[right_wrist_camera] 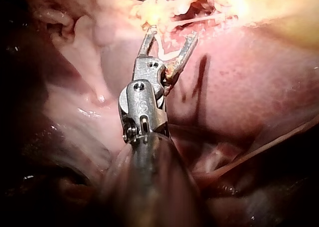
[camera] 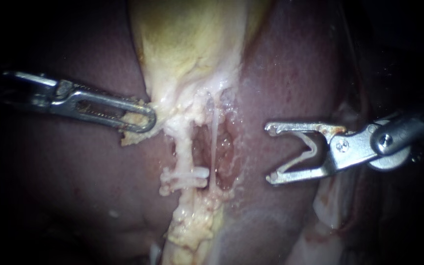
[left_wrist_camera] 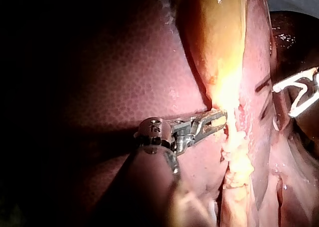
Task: Clipping third clip left tube
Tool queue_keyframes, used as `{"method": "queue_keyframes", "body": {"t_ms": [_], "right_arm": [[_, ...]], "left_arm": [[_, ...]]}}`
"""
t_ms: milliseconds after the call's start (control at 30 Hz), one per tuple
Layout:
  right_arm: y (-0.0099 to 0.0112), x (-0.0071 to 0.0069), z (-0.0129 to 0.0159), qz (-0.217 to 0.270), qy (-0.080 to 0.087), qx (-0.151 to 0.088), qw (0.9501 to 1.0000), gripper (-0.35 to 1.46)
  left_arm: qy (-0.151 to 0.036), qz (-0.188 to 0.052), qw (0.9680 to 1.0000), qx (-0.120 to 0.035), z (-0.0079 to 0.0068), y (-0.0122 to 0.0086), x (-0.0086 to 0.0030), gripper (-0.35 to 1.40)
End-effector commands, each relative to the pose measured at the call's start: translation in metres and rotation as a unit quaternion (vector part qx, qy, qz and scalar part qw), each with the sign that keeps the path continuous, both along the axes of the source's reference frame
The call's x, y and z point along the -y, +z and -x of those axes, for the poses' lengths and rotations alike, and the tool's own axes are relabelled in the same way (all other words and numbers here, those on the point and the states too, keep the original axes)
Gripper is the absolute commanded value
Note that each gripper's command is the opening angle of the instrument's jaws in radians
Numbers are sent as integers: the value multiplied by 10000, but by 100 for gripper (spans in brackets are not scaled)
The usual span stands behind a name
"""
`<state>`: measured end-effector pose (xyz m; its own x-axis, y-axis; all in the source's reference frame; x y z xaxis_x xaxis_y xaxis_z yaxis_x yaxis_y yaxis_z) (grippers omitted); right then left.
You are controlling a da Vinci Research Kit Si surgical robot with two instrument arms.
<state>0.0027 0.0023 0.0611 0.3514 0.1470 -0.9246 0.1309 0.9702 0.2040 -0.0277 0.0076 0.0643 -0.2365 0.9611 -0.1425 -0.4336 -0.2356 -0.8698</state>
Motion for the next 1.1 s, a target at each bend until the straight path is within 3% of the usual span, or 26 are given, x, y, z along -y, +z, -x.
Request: {"method": "queue_keyframes", "body": {"t_ms": [33, 200, 267, 467, 600, 733, 933, 1100], "right_arm": [[0, 0, 0, -1, 1, 0, 10000, 50], [0, 0, 0, -2, 2, 1, 10000, 50], [0, 0, 0, 26, -8, -5, 10000, 50], [0, -1, 0, -3, 4, 2, 10000, 50], [-1, -1, -1, -10, -6, -6, 10000, 50], [-2, -2, -4, -70, -43, -41, 10000, 50], [-7, 1, -18, -368, -95, -104, 9992, 50], [-7, 5, -41, -885, 82, -218, 9958, 50]], "left_arm": [[2, -1, 10000, 1, -1, 0, 0, -35], [-18, -140, 9999, -5, -10, -10, -6, -35], [-19, -171, 9998, 24, -17, -21, -12, -35], [-324, -229, 9990, 190, -38, -69, -45, -35], [-465, -245, 9984, 212, -52, -93, -58, -35], [-511, -249, 9982, 187, -58, -98, -61, -35], [-521, -229, 9982, 176, -56, -92, -57, -35], [-522, -227, 9982, 175, -56, -92, -57, -35]]}}
